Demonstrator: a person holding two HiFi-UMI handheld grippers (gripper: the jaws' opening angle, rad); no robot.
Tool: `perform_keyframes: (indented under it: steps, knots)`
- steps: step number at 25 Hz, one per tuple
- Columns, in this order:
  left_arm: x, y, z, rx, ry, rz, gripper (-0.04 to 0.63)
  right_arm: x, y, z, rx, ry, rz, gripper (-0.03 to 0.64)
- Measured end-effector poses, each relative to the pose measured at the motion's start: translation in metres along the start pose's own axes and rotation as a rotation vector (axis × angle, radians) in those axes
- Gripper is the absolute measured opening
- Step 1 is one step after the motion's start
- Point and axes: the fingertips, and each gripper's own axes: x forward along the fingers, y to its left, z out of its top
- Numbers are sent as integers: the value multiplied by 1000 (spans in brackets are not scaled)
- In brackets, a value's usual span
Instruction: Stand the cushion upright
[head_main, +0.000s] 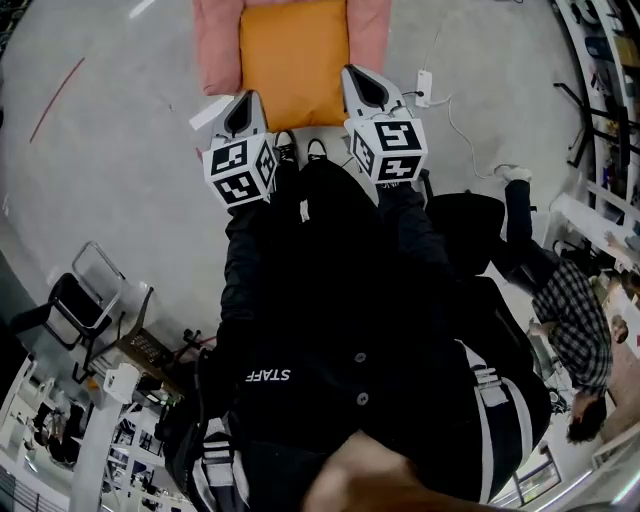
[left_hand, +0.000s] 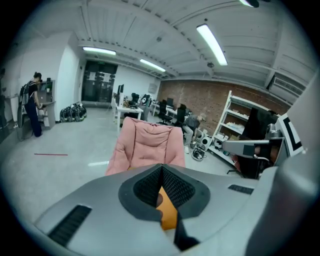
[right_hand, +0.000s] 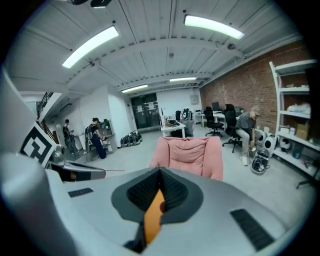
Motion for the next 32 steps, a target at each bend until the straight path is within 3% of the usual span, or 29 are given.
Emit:
perform_keyframes:
  steps: [6, 10, 15, 25, 30, 32]
  knots:
    - [73, 47, -53, -7, 144, 15, 0, 60, -17, -63, 48, 126, -55, 14]
    - [110, 65, -87, -10, 203, 12, 0, 91, -31, -110, 118, 200, -76, 14]
    - [150, 82, -138, -23, 260, 8, 0, 126, -47, -174, 126, 284, -86, 14]
    - [249, 118, -228, -69, 289, 27, 0, 206, -94, -291, 188, 369, -112, 15]
    - [284, 129, -255, -66, 299, 32, 0, 233, -111, -326, 162, 385, -131, 18]
    - [294, 135, -262, -64, 305, 42, 0, 242, -117, -335, 153, 393, -136, 53]
